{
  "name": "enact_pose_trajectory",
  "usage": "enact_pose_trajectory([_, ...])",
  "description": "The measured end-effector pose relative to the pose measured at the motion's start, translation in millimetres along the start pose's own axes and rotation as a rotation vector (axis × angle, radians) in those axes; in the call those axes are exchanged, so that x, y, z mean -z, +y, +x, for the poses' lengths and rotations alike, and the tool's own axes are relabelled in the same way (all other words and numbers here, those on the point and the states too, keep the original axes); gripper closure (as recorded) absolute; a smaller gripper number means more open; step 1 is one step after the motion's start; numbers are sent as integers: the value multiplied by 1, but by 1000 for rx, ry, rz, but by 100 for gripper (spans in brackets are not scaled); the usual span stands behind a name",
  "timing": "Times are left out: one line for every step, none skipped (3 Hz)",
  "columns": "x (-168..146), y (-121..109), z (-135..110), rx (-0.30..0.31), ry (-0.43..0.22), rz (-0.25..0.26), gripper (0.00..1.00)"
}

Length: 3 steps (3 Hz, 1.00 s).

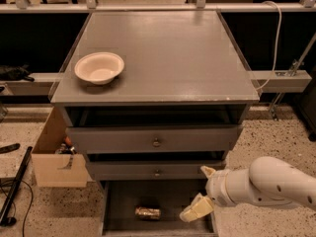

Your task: Pick orange can from bottom drawer and place on counter

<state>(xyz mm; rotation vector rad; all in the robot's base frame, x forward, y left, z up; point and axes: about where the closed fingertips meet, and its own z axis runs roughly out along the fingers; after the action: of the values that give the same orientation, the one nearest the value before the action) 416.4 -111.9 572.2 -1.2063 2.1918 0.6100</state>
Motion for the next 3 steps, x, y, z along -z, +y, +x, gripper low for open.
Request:
enact_pose_trajectory([-29, -7, 13, 3, -4, -16, 0])
enact_pose_trajectory([-90, -20, 48, 3, 10, -52, 0])
enact_pose_trajectory([-182, -50, 82, 13, 37, -104, 0])
